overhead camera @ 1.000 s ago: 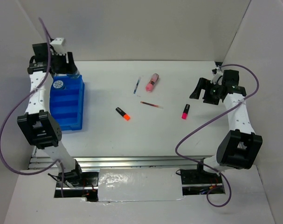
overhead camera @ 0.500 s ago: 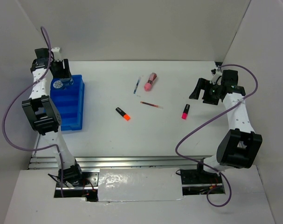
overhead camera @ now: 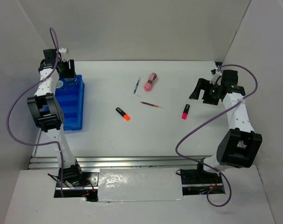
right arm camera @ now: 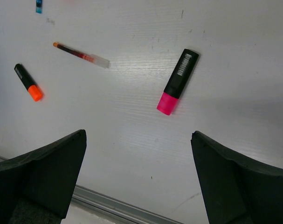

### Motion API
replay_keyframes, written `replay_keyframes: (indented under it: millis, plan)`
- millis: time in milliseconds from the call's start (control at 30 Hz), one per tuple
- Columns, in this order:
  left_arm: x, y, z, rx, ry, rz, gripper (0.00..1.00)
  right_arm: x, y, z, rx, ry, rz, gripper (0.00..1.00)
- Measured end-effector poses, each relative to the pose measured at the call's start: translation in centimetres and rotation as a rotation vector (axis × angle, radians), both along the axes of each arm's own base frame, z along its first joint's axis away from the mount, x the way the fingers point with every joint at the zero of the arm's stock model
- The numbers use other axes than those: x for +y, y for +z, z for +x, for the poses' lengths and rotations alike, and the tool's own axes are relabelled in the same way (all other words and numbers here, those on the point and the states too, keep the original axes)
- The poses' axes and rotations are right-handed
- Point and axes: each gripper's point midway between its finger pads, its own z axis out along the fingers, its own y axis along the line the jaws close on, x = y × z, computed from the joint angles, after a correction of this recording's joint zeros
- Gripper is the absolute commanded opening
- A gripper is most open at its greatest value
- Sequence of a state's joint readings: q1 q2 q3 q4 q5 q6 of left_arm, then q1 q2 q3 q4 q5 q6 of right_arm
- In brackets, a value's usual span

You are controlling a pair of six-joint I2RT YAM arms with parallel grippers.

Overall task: Sort the stationery into containers
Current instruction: Place the stationery in the storage box, then pick up the stationery from the center of the board.

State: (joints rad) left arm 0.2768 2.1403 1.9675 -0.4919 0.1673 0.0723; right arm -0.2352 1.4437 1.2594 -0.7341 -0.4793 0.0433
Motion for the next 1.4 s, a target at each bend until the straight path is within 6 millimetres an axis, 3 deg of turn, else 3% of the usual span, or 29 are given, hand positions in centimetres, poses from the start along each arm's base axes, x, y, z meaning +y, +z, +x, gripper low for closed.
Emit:
replay_keyframes:
  millis: [233, 333, 533, 733, 833, 1033, 1167, 1233, 1300, 1400]
  plan:
    - [-0.3, -2.9, 0.3, 0.053, -0.002, -0.004, 0.04, -0.1, -0.1, 0.0, 0.003, -0.004, -0.005, 1.00]
    - [-0.3, -3.1, 0.3, 0.055, 0.000, -0.003, 0.13, -0.2, -0.2, 0.1, 0.007, -0.005, -0.006, 1.00]
    - [-0.2, -3.8, 0.2, 0.063, 0.010, 0.006, 0.59, -0.2, -0.8, 0.2, 0.026, -0.006, -0.003, 1.00]
    - [-0.4, -3.8, 0.2, 0.064, 0.007, 0.006, 0.80, -0.2, -1.0, 0.2, 0.033, -0.006, -0.001, 1.00]
    - [-0.4, -3.8, 0.2, 0.062, 0.006, 0.006, 0.98, -0.2, -1.0, 0.2, 0.032, -0.006, -0.002, 1.00]
    - [-0.4, -2.5, 0.8, 0.035, 0.021, -0.003, 0.99, -0.2, -1.0, 0.2, 0.034, -0.006, 0.000, 1.00]
    - [-1.0, -0.5, 1.0, -0.004, 0.007, -0.002, 0.94, -0.2, -0.9, 0.3, 0.032, -0.005, 0.000, 1.00]
    - [-2.3, 1.6, 1.0, -0.044, -0.017, 0.000, 0.92, -0.2, -0.9, 0.3, 0.032, -0.004, 0.001, 1.00]
    - [-4.9, 4.2, 1.1, -0.092, -0.067, 0.007, 0.91, -0.2, -0.9, 0.3, 0.032, -0.004, 0.002, 1.00]
    - [-12.4, 8.4, 1.5, -0.185, -0.197, 0.021, 0.92, -0.1, -0.9, 0.3, 0.033, -0.002, 0.003, 1.00]
